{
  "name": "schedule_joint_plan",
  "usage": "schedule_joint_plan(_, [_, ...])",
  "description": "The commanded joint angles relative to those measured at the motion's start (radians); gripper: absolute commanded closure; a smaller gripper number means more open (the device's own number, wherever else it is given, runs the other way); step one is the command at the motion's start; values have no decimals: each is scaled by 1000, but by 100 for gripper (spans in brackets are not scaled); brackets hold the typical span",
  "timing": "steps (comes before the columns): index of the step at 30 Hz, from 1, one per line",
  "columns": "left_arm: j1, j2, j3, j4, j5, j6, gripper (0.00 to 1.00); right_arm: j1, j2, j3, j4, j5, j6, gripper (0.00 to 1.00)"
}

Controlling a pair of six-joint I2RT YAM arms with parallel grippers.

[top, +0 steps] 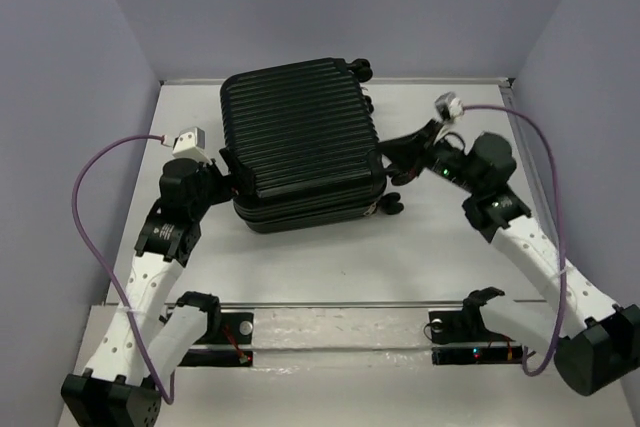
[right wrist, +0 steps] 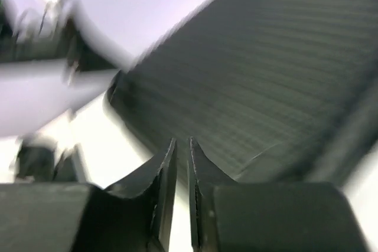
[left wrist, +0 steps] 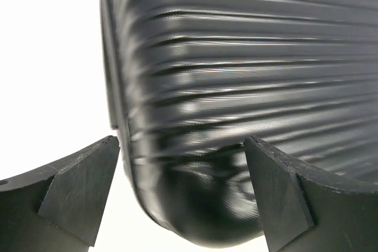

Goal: Pack the luggage

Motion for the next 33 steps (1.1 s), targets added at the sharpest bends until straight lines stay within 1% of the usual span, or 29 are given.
schedule_joint_plan(1, [74, 27, 31, -21, 170, 71, 1, 266, -74, -363, 259, 173, 17, 83])
schedule_joint_plan(3, [80, 47, 27, -15, 219, 75, 1, 331, -99, -439, 285, 279, 10, 73])
schedule_joint_plan(5, [83, 59, 28, -10, 243, 76, 1, 331, -117, -531, 336, 315, 23, 59])
schedule_joint_plan(6, [85, 68, 19, 6, 248, 74, 1, 331, -119, -556, 348, 333, 29, 49])
schedule_joint_plan(8, [86, 82, 10, 20, 279, 62, 1, 331, -105, -603, 394, 409, 36, 45])
schedule_joint_plan(9, [86, 93, 5, 38, 291, 57, 1, 331, -96, -613, 431, 448, 31, 45])
schedule_joint_plan(10, [86, 94, 4, 48, 300, 53, 1, 331, -85, -625, 431, 475, 28, 45])
schedule_joint_plan(11, [86, 96, 5, 52, 309, 48, 1, 331, -61, -648, 490, 507, 28, 48])
schedule_joint_plan(13, [86, 100, 10, 54, 311, 46, 1, 331, -42, -650, 519, 573, 20, 50])
schedule_joint_plan(14, [86, 102, 13, 52, 311, 48, 1, 331, -36, -653, 535, 588, 20, 51])
schedule_joint_plan(15, [85, 100, 16, 48, 308, 52, 1, 331, -32, -663, 555, 593, 19, 55])
schedule_joint_plan(18, [86, 96, 10, 43, 306, 56, 1, 331, -28, -665, 575, 622, 17, 56])
schedule_joint_plan(22, [86, 94, -1, 42, 305, 60, 1, 331, -12, -645, 514, 645, 5, 57])
schedule_joint_plan(25, [86, 87, -5, 45, 299, 62, 1, 331, -63, -657, 438, 630, 25, 57])
schedule_joint_plan(27, [86, 85, -2, 43, 297, 63, 1, 331, -100, -662, 395, 613, 42, 55])
schedule_joint_plan(28, [86, 87, 1, 45, 297, 63, 1, 331, -117, -660, 341, 602, 45, 54])
schedule_joint_plan(31, [86, 88, 7, 48, 303, 65, 1, 331, -172, -650, 255, 627, 63, 53])
schedule_joint_plan(33, [86, 87, 2, 52, 305, 60, 1, 331, -179, -645, 246, 633, 60, 52])
